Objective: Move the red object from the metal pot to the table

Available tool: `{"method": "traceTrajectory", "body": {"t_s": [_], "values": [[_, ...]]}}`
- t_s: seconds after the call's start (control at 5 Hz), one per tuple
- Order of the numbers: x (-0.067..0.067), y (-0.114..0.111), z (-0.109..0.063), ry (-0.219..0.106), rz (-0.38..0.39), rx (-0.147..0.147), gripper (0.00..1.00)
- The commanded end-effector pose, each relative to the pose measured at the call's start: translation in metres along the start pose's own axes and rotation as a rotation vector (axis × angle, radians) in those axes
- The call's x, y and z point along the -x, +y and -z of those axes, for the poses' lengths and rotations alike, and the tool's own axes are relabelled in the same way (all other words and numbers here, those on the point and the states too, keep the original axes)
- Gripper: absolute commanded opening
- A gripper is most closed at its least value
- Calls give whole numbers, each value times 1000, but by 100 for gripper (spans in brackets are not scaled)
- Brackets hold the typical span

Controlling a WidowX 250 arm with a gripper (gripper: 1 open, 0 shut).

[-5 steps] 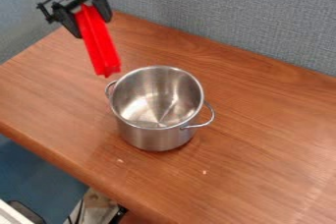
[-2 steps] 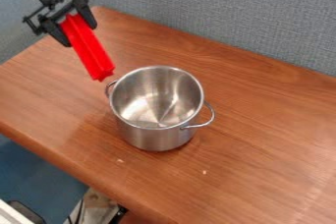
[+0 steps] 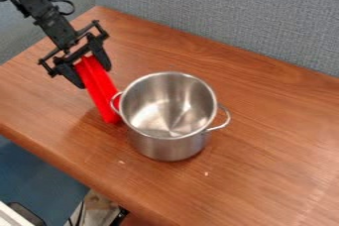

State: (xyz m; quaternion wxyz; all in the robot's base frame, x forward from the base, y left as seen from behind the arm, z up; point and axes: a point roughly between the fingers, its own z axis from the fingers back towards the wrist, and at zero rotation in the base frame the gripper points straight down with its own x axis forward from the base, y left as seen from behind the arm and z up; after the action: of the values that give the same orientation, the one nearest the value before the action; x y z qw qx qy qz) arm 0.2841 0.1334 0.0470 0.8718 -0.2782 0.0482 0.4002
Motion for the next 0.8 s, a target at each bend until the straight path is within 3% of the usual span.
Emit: {"method": "traceTrajectory", "body": {"t_s": [0.0,0.2,0.4,0.6], "values": [[11,-3,-30,-60,118,22,0],[18,7,-40,-61,191,26,0],[23,17,-48,-61,269,25,100],[38,6,-26,-42,306,-33,100]]}}
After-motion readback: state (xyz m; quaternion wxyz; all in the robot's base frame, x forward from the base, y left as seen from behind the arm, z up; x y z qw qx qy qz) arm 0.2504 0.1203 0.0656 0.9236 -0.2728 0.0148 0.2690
